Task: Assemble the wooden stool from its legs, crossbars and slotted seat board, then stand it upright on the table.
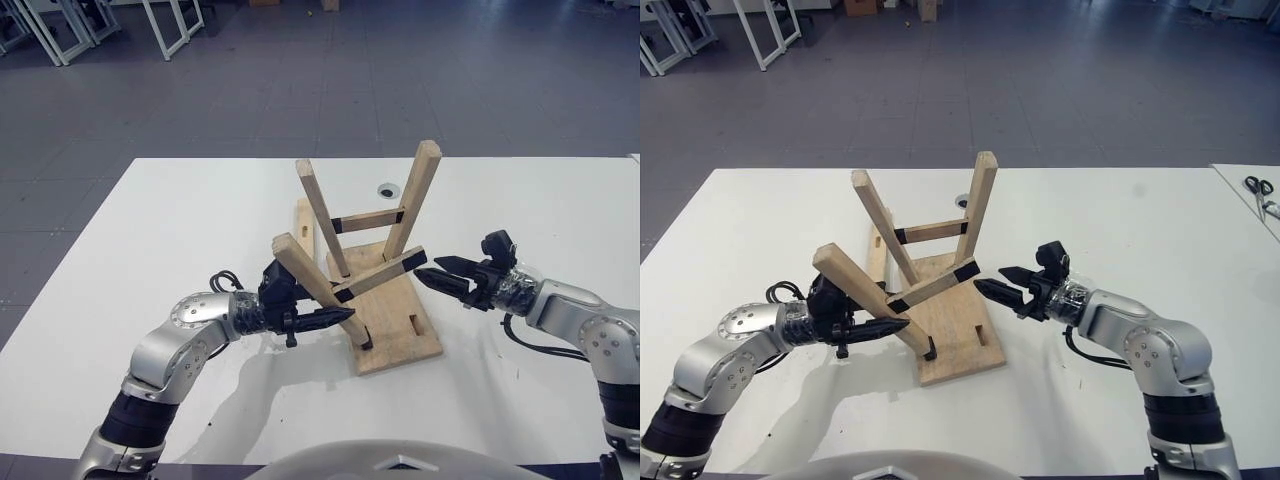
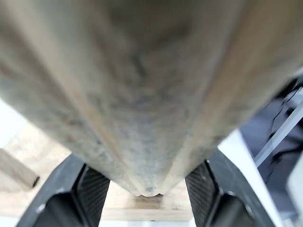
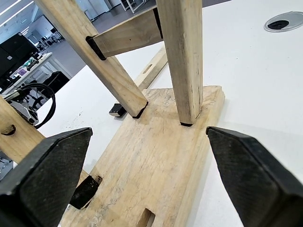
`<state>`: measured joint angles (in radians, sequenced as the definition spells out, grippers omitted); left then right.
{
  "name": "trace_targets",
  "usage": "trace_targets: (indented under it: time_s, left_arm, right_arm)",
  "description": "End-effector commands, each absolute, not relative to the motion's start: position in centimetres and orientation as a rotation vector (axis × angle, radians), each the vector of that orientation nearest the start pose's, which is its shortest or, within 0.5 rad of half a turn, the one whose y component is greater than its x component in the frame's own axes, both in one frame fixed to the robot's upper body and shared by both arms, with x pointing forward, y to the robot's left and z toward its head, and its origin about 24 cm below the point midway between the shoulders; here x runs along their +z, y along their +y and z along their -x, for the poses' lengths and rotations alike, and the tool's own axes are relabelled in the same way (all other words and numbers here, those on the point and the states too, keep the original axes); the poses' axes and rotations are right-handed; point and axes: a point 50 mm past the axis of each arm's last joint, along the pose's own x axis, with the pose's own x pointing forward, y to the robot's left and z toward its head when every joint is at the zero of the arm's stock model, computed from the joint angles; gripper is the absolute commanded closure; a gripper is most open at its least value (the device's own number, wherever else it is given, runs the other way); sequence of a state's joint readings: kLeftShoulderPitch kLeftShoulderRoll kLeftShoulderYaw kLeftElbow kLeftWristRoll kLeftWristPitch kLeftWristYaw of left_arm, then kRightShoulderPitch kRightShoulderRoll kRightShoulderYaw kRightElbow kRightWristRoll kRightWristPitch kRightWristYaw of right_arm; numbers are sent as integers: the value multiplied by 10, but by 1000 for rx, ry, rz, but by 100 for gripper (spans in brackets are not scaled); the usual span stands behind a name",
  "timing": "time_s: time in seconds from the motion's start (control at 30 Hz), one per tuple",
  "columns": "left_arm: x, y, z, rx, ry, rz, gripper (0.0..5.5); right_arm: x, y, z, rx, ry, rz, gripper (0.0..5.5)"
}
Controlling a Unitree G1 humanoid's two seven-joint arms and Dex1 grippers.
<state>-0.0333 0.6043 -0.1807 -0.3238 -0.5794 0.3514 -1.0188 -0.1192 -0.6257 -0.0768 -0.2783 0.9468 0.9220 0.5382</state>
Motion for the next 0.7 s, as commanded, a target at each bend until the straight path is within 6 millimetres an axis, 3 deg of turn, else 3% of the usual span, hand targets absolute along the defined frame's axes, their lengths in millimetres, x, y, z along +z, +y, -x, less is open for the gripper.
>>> trace_targets:
  time_s: [0.03,0.23,0.3,0.4,0.5,0.63,0.7]
  left_arm:
    - [75,154,-218,-1259,269,-268,345]
    - [54,161,-208,-1289,393,-365,345]
    - [39,166,-198,-1345,482,-367,345]
    - [15,180,-183,-1470,639,-342,345]
    - [-3,199,-179,-1551,774,-461,345]
    - [6,200,-189,-1536,755,-494,345]
    - [14,196,-199,-1505,710,-526,345]
  right_arm:
    - [104,-185,-236,842,493,-334,105]
    - [99,-190,-236,806,508,-328,105]
    - [99,-195,-241,774,502,-322,105]
    - [98,-198,-244,748,502,-314,105]
    - [96,-199,-247,729,505,-310,105]
    - [85,-198,-242,739,557,-229,105]
    - [64,-191,-230,790,639,-115,105]
